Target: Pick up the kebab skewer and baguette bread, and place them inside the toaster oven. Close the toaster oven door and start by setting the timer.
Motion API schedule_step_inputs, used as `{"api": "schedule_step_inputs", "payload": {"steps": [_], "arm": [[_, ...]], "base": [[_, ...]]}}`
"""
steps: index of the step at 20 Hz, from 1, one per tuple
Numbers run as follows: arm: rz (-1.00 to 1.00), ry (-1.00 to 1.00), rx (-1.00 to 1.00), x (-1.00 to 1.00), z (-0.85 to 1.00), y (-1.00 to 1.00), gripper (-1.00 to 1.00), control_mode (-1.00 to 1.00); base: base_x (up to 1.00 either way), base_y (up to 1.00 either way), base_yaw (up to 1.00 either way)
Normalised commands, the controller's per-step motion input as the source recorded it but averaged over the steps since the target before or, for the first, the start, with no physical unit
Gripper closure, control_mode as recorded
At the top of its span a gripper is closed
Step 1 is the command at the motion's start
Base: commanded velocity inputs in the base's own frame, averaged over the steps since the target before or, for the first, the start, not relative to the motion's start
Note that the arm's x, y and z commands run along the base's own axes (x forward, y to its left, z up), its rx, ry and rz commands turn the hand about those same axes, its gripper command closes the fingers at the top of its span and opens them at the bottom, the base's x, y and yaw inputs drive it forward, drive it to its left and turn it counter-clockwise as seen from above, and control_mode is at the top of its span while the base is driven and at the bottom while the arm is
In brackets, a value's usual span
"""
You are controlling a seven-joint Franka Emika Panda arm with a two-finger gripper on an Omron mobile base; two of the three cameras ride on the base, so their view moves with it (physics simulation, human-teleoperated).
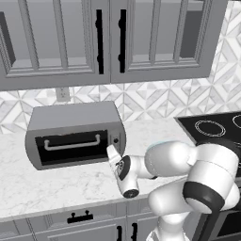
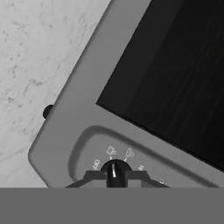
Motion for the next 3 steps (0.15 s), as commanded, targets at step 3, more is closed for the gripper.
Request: {"api": "schedule_step_inputs", "payload": {"steps": [3], "arm": [[0.0,0.02,0.28,0.2,0.34,0.0,1.0,-1.0]], "base": [[0.0,0.0,0.0]]}}
